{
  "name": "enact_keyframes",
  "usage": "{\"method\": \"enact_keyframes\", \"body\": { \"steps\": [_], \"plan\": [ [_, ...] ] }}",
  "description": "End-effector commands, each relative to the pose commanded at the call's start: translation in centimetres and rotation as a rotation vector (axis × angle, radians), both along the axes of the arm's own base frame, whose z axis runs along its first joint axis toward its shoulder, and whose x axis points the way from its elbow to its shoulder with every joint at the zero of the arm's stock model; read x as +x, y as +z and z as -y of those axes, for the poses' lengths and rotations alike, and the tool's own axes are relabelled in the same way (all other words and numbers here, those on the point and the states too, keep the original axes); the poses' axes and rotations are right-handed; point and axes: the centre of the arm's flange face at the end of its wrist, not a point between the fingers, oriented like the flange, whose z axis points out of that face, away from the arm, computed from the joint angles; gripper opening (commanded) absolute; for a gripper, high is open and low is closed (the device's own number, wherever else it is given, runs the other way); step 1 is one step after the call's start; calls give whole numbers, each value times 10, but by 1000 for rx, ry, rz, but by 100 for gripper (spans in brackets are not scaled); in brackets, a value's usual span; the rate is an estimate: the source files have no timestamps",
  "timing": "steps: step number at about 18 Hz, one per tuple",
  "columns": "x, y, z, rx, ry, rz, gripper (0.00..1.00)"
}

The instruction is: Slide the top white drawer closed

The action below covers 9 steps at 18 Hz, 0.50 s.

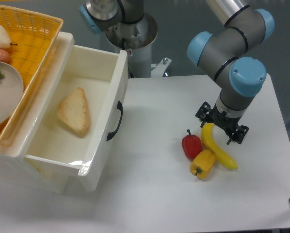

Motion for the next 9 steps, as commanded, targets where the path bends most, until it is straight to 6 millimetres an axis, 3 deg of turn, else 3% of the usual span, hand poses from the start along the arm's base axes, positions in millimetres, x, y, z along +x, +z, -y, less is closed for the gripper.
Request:
{"method": "enact_keyframes", "body": {
  "steps": [9],
  "plan": [
    [6,1,-4,49,18,32,100]
  ]
}}
